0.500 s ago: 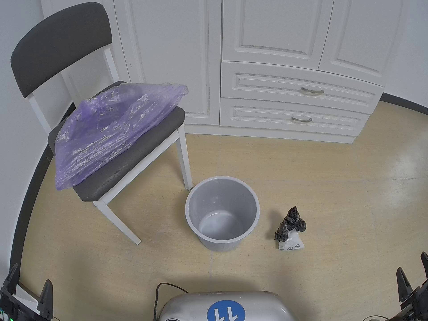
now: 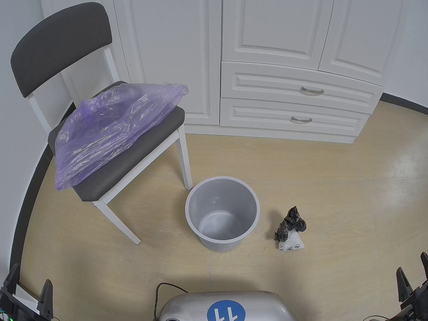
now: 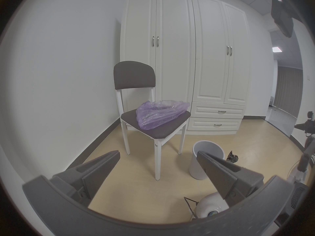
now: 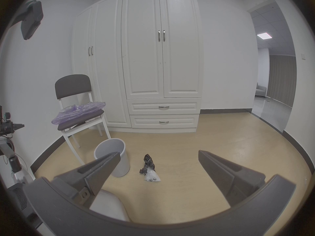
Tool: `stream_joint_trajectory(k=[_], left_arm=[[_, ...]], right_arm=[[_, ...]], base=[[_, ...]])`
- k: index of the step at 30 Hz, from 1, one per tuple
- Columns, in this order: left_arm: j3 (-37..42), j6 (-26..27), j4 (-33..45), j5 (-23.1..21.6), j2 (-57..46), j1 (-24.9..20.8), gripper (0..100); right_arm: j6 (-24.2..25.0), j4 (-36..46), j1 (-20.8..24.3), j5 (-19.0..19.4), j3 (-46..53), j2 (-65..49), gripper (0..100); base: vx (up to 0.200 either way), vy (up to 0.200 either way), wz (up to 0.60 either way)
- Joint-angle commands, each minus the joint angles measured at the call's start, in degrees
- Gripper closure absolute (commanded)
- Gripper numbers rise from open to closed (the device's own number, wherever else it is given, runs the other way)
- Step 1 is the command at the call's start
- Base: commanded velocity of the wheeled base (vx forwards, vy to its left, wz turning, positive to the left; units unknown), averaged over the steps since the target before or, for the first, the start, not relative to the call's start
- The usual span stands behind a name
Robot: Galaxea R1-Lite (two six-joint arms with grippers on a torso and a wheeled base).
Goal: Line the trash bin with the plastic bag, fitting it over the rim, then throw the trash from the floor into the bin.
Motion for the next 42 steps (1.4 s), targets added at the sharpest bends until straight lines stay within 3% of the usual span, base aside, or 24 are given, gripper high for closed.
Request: stream_joint_trajectory(k=[1, 16, 21, 25, 29, 31, 34, 37, 38, 40, 42], left_arm=[[0.8, -0.1, 0.0, 0.1, -0.9, 0.1, 0], [0.9, -0.5, 0.0, 0.2, -0.9, 0.1, 0], [1.0, 6.0, -0.6, -2.7, -0.9, 0.2, 0], [1.0, 6.7, -0.8, -4.4, -0.9, 0.2, 0], [0.9, 5.1, -0.7, -3.8, -0.9, 0.2, 0], [0.8, -0.5, -0.7, -1.5, -0.9, 0.1, 0], [0.8, -0.7, -1.0, 0.2, -0.9, 0.1, 0], [-1.9, -2.0, -6.0, 0.2, -0.9, 0.1, 0], [-8.6, -3.8, -10.4, -0.9, -0.2, -0.2, 0], [-12.3, -3.2, -8.7, -1.0, 2.1, -1.0, 0], [-17.4, 0.8, -2.2, -0.6, 5.6, -2.8, 0]], right_arm=[[0.0, 0.0, 0.0, 0.0, 1.0, -0.9, 0], [-0.4, -0.1, -0.3, -0.2, 1.0, -0.9, 0], [-4.5, 0.1, -0.2, 1.5, 1.0, -0.9, 0], [-4.5, 0.1, -0.2, 1.6, 1.0, -0.9, 0], [-3.3, -0.2, -0.2, 1.8, 1.0, -0.9, 0], [0.1, -0.5, -0.1, 0.9, 1.0, -0.9, 0], [0.3, -0.5, -0.1, -0.2, 1.0, -0.9, 0], [0.3, -0.5, -0.2, -0.3, 1.0, -0.9, 0], [0.3, -0.5, -0.2, -0.7, 1.0, -0.9, 0], [0.0, -1.4, -0.2, -1.0, 0.8, -0.9, 0], [1.8, -9.7, -0.2, -0.2, -6.5, 0.0, 0]], base=[[0.000, 0.000, 0.00], [0.000, 0.000, 0.00], [0.000, 0.000, 0.00], [0.000, 0.000, 0.00], [0.000, 0.000, 0.00], [0.000, 0.000, 0.00], [0.000, 0.000, 0.00], [0.000, 0.000, 0.00], [0.000, 0.000, 0.00], [0.000, 0.000, 0.00], [0.000, 0.000, 0.00]])
